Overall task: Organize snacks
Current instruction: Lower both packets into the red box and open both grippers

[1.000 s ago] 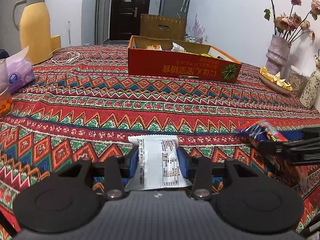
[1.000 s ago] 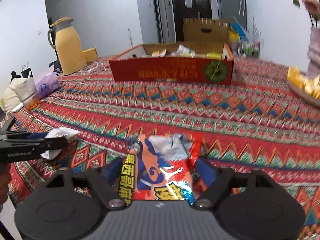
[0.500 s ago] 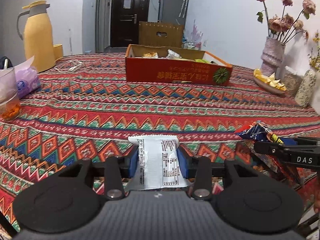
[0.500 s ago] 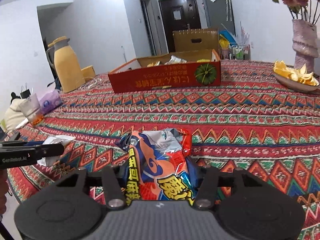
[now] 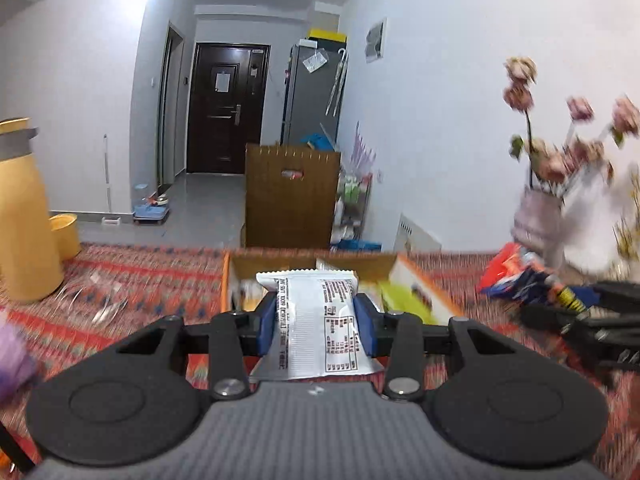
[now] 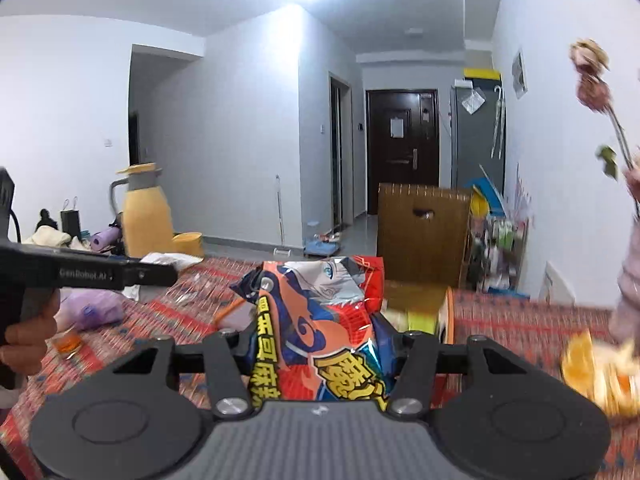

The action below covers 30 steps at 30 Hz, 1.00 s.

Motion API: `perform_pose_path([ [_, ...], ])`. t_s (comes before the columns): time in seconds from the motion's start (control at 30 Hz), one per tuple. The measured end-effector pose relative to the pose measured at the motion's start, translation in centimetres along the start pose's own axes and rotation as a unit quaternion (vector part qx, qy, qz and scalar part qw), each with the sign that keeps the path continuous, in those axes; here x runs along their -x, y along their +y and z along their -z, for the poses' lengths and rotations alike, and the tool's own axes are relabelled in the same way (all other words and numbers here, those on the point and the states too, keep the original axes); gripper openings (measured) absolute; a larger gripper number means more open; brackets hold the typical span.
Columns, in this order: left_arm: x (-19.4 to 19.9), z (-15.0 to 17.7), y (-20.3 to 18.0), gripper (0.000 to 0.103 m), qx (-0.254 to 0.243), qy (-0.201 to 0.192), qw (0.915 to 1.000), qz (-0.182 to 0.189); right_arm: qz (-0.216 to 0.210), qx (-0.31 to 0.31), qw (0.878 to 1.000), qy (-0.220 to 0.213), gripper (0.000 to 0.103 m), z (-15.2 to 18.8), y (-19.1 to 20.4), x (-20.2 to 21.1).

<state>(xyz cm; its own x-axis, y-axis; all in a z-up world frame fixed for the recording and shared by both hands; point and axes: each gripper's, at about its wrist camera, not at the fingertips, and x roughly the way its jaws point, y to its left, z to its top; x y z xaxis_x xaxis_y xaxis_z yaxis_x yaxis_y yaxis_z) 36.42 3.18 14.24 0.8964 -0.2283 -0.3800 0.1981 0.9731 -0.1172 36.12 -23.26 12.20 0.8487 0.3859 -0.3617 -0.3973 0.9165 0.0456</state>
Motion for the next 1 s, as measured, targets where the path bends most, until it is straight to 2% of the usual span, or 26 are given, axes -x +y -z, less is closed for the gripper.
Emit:
perform_pose_path([
  [0.1, -5.1, -2.6, 0.7, 0.041, 0.008, 0.009, 0.9999, -0.008, -0.015, -0.024, 1.000, 0.009, 0.052, -2.3, -1.5, -5.6],
  [0.2, -10.3, -3.1, 1.5, 0.041, 0.004, 0.021, 0.9993, -0.029, -0.012, -0.054, 0.998, 0.030, 0.052, -3.1, -2.5, -12.1],
  [0.3, -15.7, -2.0, 2.7, 0.041, 0.000, 0.050, 0.9971, -0.057, 0.002, -0.091, 0.994, 0.056, 0.052, -1.9, -3.4, -18.8],
  [0.4, -19.5, -0.1, 4.0, 0.041, 0.008, 0.084, 0.9934, -0.078, 0.021, -0.117, 0.990, 0.077, 0.052, -0.3, -3.9, -23.6],
  [0.47, -20.8, 1.3, 4.3, 0.043, -0.001, 0.098, 0.9925, -0.072, 0.040, -0.121, 0.988, 0.084, 0.057, 0.7, -3.7, -26.0],
  [0.5, -21.2, 1.8, 4.3, 0.049, -0.006, 0.105, 0.9921, -0.069, 0.054, -0.119, 0.988, 0.087, 0.059, 1.2, -3.6, -27.3],
  [0.57, -21.6, 2.8, 4.1, 0.058, -0.024, 0.107, 0.9923, -0.058, 0.046, -0.123, 0.987, 0.094, 0.059, 2.0, -3.5, -28.9],
  [0.67, -21.7, 3.4, 4.0, 0.069, -0.055, 0.101, 0.9918, -0.055, 0.023, -0.112, 0.990, 0.088, 0.081, 2.6, -3.2, -29.2],
  [0.83, -21.1, 2.8, 5.4, 0.071, -0.013, 0.099, 0.9937, -0.052, 0.019, -0.119, 0.991, 0.056, 0.080, 1.6, -3.9, -27.2],
  [1.0, -20.9, 2.5, 4.9, 0.071, -0.023, 0.092, 0.9939, -0.056, 0.037, -0.128, 0.989, 0.069, 0.073, 1.6, -5.1, -26.8],
])
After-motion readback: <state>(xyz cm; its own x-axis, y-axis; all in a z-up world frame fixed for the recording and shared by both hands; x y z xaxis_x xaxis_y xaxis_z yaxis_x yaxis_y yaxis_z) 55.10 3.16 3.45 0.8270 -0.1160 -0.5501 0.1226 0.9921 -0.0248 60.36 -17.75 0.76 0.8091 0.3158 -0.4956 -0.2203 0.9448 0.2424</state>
